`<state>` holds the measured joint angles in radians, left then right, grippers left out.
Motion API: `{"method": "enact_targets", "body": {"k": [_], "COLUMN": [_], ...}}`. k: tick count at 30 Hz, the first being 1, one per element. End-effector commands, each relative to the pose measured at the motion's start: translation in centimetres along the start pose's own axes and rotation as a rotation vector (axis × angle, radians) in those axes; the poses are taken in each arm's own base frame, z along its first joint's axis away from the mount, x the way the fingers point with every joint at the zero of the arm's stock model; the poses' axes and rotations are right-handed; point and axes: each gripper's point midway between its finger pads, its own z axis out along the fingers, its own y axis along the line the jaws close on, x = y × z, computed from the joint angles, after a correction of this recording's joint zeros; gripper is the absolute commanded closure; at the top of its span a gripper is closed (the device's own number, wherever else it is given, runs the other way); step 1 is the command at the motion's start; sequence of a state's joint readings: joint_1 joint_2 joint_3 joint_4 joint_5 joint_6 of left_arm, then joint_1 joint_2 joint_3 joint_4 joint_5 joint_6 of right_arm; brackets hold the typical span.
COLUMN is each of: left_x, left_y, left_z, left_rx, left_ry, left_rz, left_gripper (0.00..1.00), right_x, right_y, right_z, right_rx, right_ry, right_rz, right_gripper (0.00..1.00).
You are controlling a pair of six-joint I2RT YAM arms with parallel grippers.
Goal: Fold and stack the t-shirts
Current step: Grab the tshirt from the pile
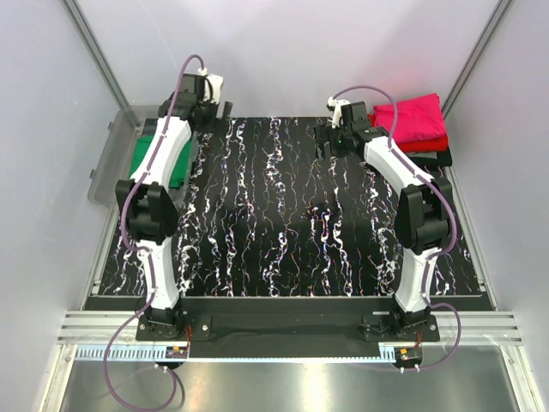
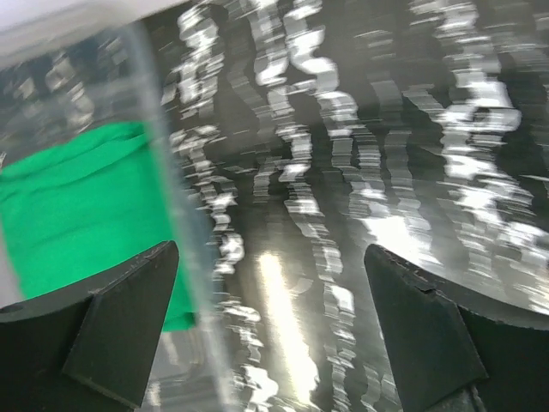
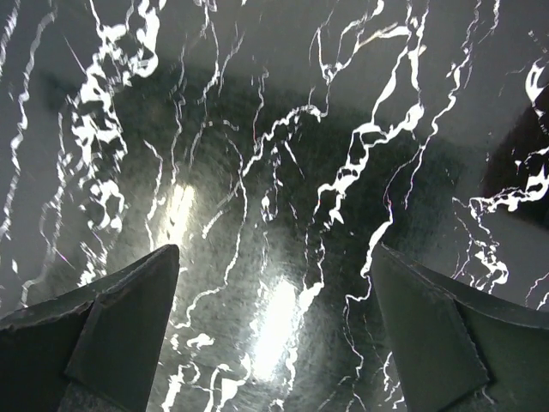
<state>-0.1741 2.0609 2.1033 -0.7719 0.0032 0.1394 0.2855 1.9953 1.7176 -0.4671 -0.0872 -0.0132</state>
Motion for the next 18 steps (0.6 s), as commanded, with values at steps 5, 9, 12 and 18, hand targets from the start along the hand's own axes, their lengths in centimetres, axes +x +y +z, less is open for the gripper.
{"method": "enact_targets", "body": {"k": [5,9,12,18], "left_x": [1.2,3.3,5.0,8.1], "left_y": [9.0,11.5,13.7,14.4], "left_z": [2.4,2.9,3.5,5.3], "left_rx": [-0.187,-0.161,-0.191,-0.162], "left_ry": [0.027,0.063,0.099,0.177], "left_rz": [-0.007,-0.06,-0.083,-0.062], "left_gripper": [0.21,0.31,0.33,0.43], "right_x": [-1.8,-0.1,1.6,2.8], "right_y": [1.4,3.9,3.9,3.9], "right_z": [-2.3,-3.5,-3.2,-3.4], "right_rx": [-0.077,-0.229,-0.234,-0.239], "right_ry": [-0.071,-0.051,-0.007,0.021], "right_rz": [-0.111,-0.138,-0.116,-0.118], "right_gripper": [0.0,0.0,0.0,0.0]}}
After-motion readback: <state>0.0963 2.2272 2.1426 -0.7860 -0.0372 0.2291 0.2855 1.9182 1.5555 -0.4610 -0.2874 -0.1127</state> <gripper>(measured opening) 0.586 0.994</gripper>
